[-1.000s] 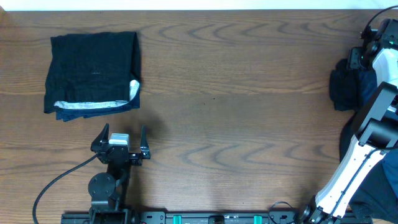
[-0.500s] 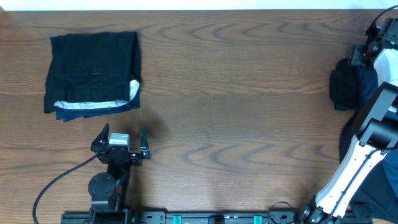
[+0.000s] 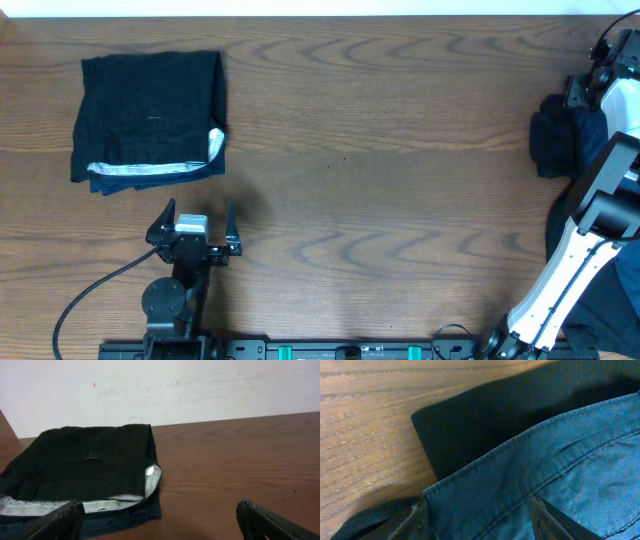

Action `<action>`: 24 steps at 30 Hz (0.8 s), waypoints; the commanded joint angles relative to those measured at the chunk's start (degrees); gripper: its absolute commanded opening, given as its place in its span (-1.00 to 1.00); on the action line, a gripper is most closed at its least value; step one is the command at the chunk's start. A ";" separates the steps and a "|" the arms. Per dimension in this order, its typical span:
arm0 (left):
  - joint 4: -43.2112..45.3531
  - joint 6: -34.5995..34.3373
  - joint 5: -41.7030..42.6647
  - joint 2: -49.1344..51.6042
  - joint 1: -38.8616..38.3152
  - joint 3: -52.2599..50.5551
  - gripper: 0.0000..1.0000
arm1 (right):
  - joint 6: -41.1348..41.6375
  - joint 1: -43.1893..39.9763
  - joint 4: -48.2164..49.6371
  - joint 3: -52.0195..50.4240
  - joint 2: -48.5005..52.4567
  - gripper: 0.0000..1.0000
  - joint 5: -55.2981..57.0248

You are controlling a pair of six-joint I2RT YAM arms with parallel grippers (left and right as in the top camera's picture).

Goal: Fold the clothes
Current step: 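Lower the right gripper and pinch the blue denim shorts' waistband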

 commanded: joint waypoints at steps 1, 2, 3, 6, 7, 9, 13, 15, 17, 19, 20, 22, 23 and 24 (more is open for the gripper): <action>-1.92 0.52 1.20 -0.33 -0.22 -0.94 0.96 | -1.03 -0.48 0.26 1.05 0.85 0.32 1.05; -1.92 0.52 1.20 -0.33 -0.22 -0.94 0.96 | -1.03 -0.42 0.39 1.05 0.85 0.33 0.94; -1.92 0.52 1.20 -0.33 -0.22 -0.94 0.96 | -1.05 -0.28 0.50 1.07 0.85 0.33 0.94; -1.92 0.52 1.20 -0.33 -0.22 -0.94 0.96 | -1.42 0.17 0.07 1.05 0.85 0.33 0.44; -1.92 0.52 1.20 -0.33 -0.22 -0.94 0.96 | -1.42 0.24 -0.15 1.05 0.92 0.33 -0.39; -1.92 0.52 1.20 -0.33 -0.22 -0.94 0.96 | -1.42 0.26 -0.44 1.05 1.20 0.33 -1.40; -1.92 0.52 1.20 -0.33 -0.22 -0.94 0.96 | -3.93 0.26 -0.59 1.05 2.21 0.32 -0.33; -1.92 0.52 1.20 -0.33 -0.22 -0.94 0.96 | -5.35 0.26 -0.76 1.05 2.60 0.32 0.20; -1.92 0.52 1.20 -0.33 -0.22 -0.94 0.96 | -5.49 0.26 -0.96 1.05 2.78 0.30 1.53; -1.92 0.52 1.20 -0.33 -0.22 -0.94 0.96 | -5.49 0.26 -0.98 1.05 2.78 0.23 2.73; -1.92 0.52 1.20 -0.33 -0.22 -0.94 0.96 | -5.49 0.26 -0.92 1.05 2.78 0.17 3.04; -1.92 0.52 1.20 -0.33 -0.22 -0.94 0.96 | -5.46 0.26 -0.59 1.07 2.75 0.00 3.15; -1.92 0.52 1.20 -0.33 -0.22 -0.94 0.96 | -5.44 0.26 -0.42 1.14 2.62 -0.14 3.13; -1.92 0.52 1.20 -0.33 -0.22 -0.94 0.96 | -5.42 0.28 -0.17 1.16 2.38 -0.24 3.13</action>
